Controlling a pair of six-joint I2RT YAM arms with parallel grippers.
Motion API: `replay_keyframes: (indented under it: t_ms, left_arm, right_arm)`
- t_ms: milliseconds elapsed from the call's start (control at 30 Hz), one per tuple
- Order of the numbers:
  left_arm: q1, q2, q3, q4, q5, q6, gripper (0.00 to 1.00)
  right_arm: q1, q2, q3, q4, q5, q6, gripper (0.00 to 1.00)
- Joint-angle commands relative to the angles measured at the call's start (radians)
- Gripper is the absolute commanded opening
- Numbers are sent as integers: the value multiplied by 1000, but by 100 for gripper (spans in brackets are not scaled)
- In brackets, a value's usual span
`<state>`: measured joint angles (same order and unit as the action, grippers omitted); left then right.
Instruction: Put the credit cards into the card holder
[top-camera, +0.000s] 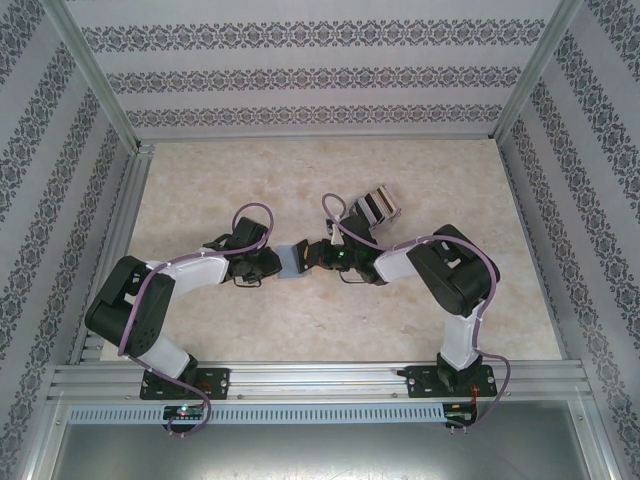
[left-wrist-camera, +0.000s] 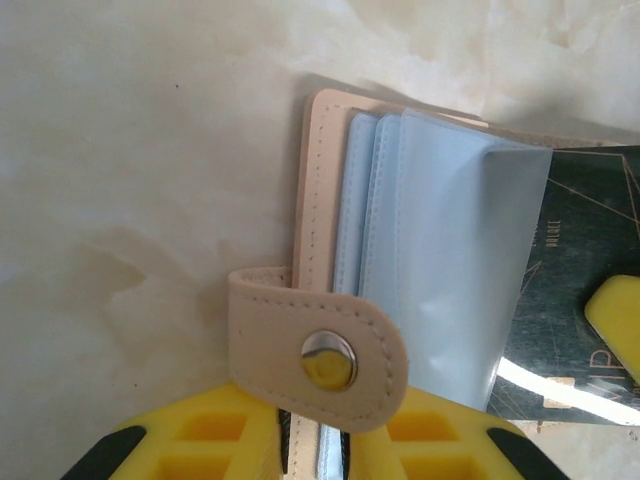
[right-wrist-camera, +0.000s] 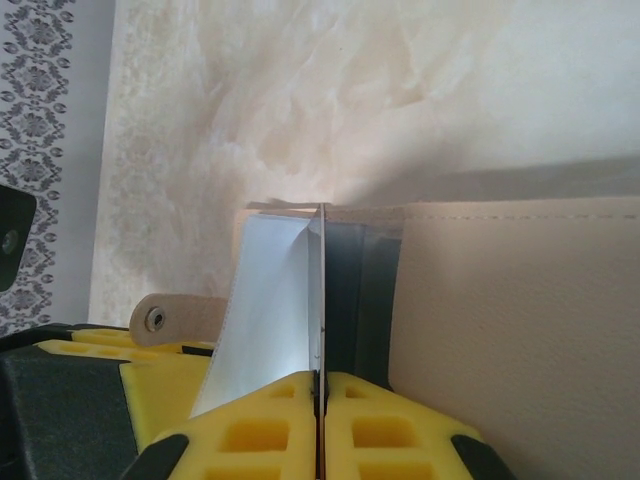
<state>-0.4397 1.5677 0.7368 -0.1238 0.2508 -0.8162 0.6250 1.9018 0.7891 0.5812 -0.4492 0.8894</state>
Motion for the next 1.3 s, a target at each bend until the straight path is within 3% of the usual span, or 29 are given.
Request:
replay_keyframes:
  t_ms: [0,400,633,700,867,1267]
  left_arm:
    - [-16,-5,25,-12,-7,0,23]
    - [-16,-7,22,-11,-8,-1,23]
    - [-17,-7,20,-11,-8,-1,23]
    - [-17,-6,18,-7,-8,-3,23]
    - [-16,-1,19,-3,-5,-5,23]
    - [-17,-1,21,-6,-7,-2,23]
  right_arm:
    - [27,-45,3,-112,69,-74,13]
    - [31,-122,68,-357,127,-226,37]
    - [22,-104,107,-412,73,-236,38]
    - [22,-99,115,-424,67,-240,34]
    - [23,-72,118,-400,73,-228,12]
    - [-4,-59,80,-311,48,-168,4]
